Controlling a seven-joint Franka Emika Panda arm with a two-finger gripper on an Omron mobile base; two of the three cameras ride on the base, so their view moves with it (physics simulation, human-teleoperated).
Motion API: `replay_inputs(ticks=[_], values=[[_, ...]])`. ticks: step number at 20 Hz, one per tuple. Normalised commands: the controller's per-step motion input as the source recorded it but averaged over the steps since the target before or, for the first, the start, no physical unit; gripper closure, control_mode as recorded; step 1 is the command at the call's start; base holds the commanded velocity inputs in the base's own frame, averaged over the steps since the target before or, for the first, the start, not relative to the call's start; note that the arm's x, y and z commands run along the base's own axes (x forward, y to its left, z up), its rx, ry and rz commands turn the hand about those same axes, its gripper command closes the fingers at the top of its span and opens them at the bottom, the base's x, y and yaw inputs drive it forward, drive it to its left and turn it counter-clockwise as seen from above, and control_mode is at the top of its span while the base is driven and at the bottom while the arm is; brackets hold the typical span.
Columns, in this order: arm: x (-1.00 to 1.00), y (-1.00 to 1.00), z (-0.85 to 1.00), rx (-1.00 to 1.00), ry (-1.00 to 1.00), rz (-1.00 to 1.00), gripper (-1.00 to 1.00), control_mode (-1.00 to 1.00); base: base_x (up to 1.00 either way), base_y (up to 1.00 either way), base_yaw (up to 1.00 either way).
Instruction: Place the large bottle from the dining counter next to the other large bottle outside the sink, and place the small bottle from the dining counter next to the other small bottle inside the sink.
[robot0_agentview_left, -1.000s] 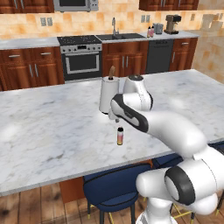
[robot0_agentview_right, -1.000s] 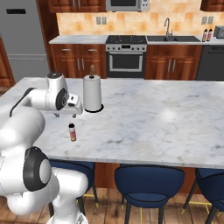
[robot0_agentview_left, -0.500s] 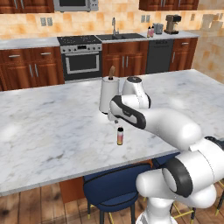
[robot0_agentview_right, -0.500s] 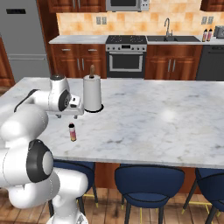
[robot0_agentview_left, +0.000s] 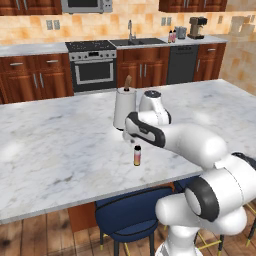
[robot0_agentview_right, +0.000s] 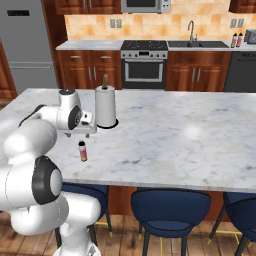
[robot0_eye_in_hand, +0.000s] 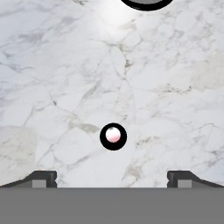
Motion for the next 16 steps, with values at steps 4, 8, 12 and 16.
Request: replay_inputs(ticks=[4,8,12,16], values=[[0.10,0.00,-0.14,0.00,0.00,0.00,-1.00,-1.00,0.00,0.00,0.00],[0.04,0.00,-0.04,0.00,0.00,0.00,-1.00,-1.00,0.00,0.00,0.00],[0.06,0.00,-0.13,0.00,0.00,0.00,-1.00,-1.00,0.00,0.00,0.00],[0.08,0.00,-0.20,0.00,0.00,0.00,-1.00,-1.00,0.00,0.00,0.00]])
